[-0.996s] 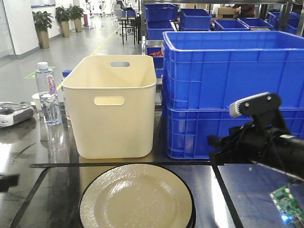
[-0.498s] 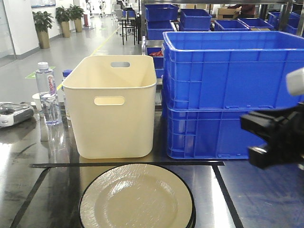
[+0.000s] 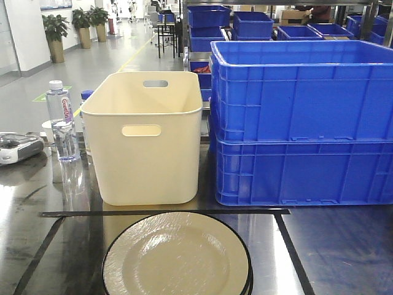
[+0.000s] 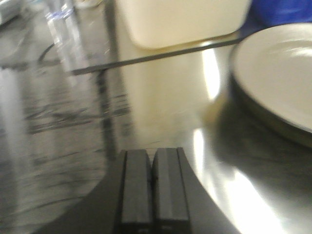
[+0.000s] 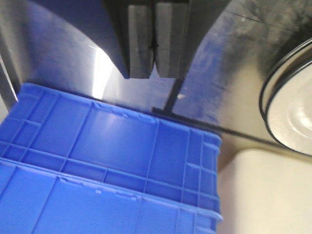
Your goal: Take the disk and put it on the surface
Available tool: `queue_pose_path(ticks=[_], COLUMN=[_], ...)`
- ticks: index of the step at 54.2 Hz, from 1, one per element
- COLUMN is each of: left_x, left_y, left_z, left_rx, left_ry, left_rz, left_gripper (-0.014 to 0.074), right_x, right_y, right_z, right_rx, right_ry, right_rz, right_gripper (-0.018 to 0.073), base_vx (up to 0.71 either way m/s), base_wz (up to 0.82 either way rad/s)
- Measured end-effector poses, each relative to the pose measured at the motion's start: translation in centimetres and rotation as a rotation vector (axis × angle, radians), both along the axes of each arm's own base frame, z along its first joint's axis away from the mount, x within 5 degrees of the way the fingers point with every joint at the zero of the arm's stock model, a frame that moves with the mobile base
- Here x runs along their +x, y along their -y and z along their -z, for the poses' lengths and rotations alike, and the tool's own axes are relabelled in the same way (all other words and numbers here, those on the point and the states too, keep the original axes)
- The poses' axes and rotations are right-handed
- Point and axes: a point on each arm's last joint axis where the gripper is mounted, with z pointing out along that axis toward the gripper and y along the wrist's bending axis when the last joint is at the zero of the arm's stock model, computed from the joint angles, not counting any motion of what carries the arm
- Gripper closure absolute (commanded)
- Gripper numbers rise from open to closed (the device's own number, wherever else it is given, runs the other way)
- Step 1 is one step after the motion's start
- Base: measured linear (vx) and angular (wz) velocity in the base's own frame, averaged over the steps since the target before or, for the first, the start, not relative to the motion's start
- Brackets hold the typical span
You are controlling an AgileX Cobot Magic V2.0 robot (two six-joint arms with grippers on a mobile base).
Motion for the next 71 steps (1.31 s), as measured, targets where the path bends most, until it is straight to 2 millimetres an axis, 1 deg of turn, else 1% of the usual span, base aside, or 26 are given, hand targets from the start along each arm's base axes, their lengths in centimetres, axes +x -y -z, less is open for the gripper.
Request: queue_pose_path(ticks=[1, 2, 6, 10, 14, 22, 53, 57, 59, 64, 69, 71], left_x=[-0.4, -0.9, -2.4, -3.3, -3.7, -3.7, -3.8, -3.8, -3.9, -4.3, -4.9, -5.2], left_y=[0.1, 0.2, 0.5, 0.6, 0.7, 0.7, 0.9, 0.6, 0.4, -0.2, -0.8, -1.0], left_z=[0.1, 0.3, 0.8, 1.6, 2.4, 3.2, 3.3, 3.5, 3.6, 4.3, 5.9, 6.9], left_rx=[0.003, -0.005, -0.022, -0.024, -0.024, -0.027, -0.027, 0.03, 0.089, 0.184, 0.2, 0.192], left_ry=[0.016, 0.035, 0.099, 0.127, 0.128, 0.101, 0.089, 0.091, 0.1, 0.116, 0.143, 0.162], left_rz=[0.012, 0.023, 0.051, 0.061, 0.063, 0.072, 0.085, 0.08, 0.068, 0.026, -0.038, -0.069], left_gripper=[0.0597, 0.0597, 0.0597, 0.0597, 0.0597, 0.0597, 0.0597, 0.0597, 0.0597, 0.0597, 0.0597, 0.0597], right_x=[-0.3, -0.4, -1.2, -1.6, -1.7, -1.7, -1.7, -1.7, -1.7, -1.7, -1.7, -1.7], right_y=[0.0, 0.0, 0.0, 0.0, -0.1, -0.2, -0.2, -0.2, -0.2, -0.2, -0.2, -0.2], right_z=[0.2, 1.0, 2.6, 4.0, 4.5, 4.5, 4.4, 4.4, 4.4, 4.4, 4.4, 4.4], right_rx=[0.01, 0.013, 0.04, 0.052, 0.063, 0.076, 0.081, 0.081, 0.081, 0.081, 0.081, 0.081], right_ry=[0.026, 0.024, 0.075, 0.104, 0.139, 0.177, 0.19, 0.19, 0.19, 0.19, 0.19, 0.19], right_rz=[-0.004, -0.007, -0.022, -0.036, -0.048, -0.058, -0.061, -0.061, -0.061, -0.061, -0.061, -0.061], right_gripper=[0.0568, 0.0568, 0.0568, 0.0568, 0.0568, 0.0568, 0.0568, 0.0568, 0.0568, 0.0568, 0.0568, 0.0568], base_vx=[0.0, 0.0, 0.0, 0.0, 0.0, 0.0, 0.0, 0.0, 0.0, 0.0, 0.0, 0.0], base_wz=[0.0, 0.0, 0.0, 0.0, 0.0, 0.0, 0.0, 0.0, 0.0, 0.0, 0.0, 0.0])
